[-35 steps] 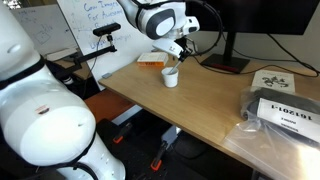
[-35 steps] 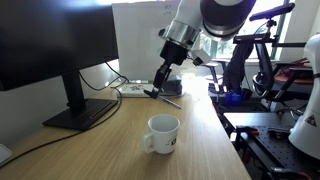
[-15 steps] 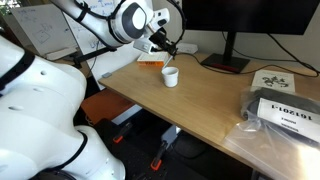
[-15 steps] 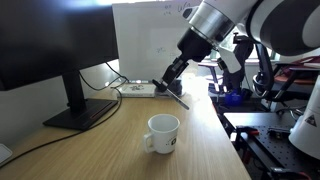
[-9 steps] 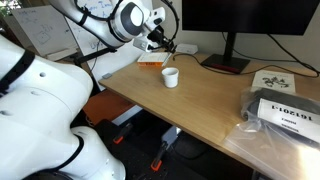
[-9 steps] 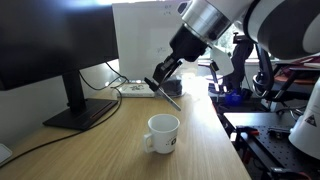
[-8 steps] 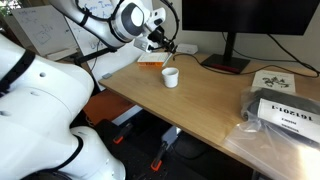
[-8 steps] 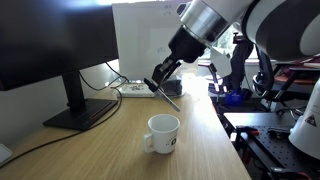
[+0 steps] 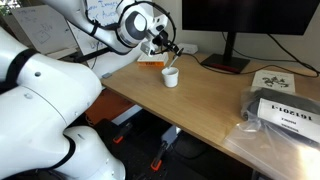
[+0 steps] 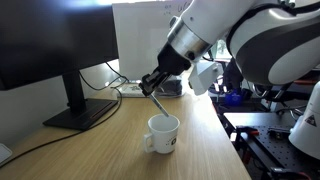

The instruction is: Pick up the pen and put it in the cup

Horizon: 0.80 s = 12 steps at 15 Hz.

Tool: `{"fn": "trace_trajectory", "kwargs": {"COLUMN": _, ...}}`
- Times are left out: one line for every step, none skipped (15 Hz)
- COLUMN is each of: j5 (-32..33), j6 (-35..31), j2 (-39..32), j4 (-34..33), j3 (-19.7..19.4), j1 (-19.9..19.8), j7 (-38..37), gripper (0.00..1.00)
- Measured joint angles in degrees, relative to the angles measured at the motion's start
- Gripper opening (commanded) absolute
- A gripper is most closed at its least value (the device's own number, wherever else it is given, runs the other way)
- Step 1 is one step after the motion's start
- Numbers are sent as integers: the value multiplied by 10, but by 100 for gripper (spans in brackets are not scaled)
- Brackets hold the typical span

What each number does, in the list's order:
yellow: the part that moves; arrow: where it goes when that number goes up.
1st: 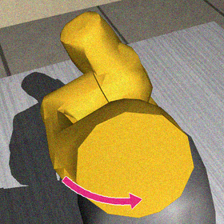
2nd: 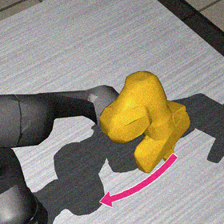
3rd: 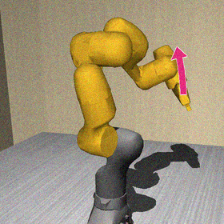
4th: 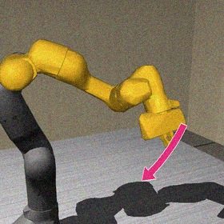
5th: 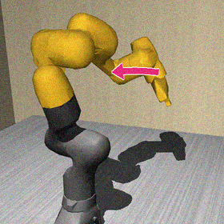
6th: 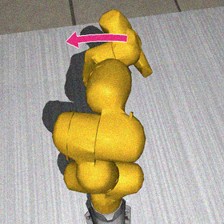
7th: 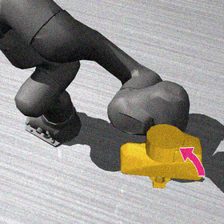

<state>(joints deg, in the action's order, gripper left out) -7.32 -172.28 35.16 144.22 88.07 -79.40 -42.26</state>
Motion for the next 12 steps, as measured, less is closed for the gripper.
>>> {"fn": "trace_trajectory", "kwargs": {"j5": -14, "j6": 0, "j2": 15, "j4": -6, "j3": 18, "j1": -14, "j7": -3, "gripper": 4}}
{"fn": "trace_trajectory", "kwargs": {"j5": -27, "j6": 0, "j2": 30, "j4": -11, "j3": 33, "j1": -26, "j7": -7, "gripper": 4}}
{"fn": "trace_trajectory", "kwargs": {"j5": -39, "j6": 0, "j2": 43, "j4": -15, "j3": 46, "j1": -35, "j7": -8, "gripper": 4}}
{"fn": "trace_trajectory", "kwargs": {"j5": -53, "j6": 0, "j2": 56, "j4": -19, "j3": 59, "j1": -44, "j7": -9, "gripper": 4}}
{"fn": "trace_trajectory", "kwargs": {"j5": -66, "j6": 2, "j2": 68, "j4": -22, "j3": 69, "j1": -52, "j7": -9, "gripper": 4}}
{"fn": "trace_trajectory", "kwargs": {"j5": -78, "j6": 2, "j2": 79, "j4": -24, "j3": 77, "j1": -58, "j7": -9, "gripper": 4}}
{"fn": "trace_trajectory", "kwargs": {"j5": -87, "j6": 6, "j2": 87, "j4": -25, "j3": 82, "j1": -63, "j7": -9, "gripper": 4}}
{"fn": "trace_trajectory", "kwargs": {"j5": -96, "j6": 9, "j2": 94, "j4": -26, "j3": 85, "j1": -66, "j7": -9, "gripper": 4}}
{"fn": "trace_trajectory", "kwargs": {"j5": -101, "j6": 15, "j2": 97, "j4": -26, "j3": 87, "j1": -67, "j7": -9, "gripper": 4}}
{"fn": "trace_trajectory", "kwargs": {"j5": -105, "j6": 21, "j2": 97, "j4": -26, "j3": 88, "j1": -67, "j7": -9, "gripper": 4}}
{"fn": "trace_trajectory", "kwargs": {"j5": -109, "j6": 28, "j2": 97, "j4": -27, "j3": 88, "j1": -67, "j7": -9, "gripper": 33}}
{"fn": "trace_trajectory", "kwargs": {"j5": -111, "j6": 37, "j2": 97, "j4": -28, "j3": 88, "j1": -67, "j7": -9, "gripper": 41}}
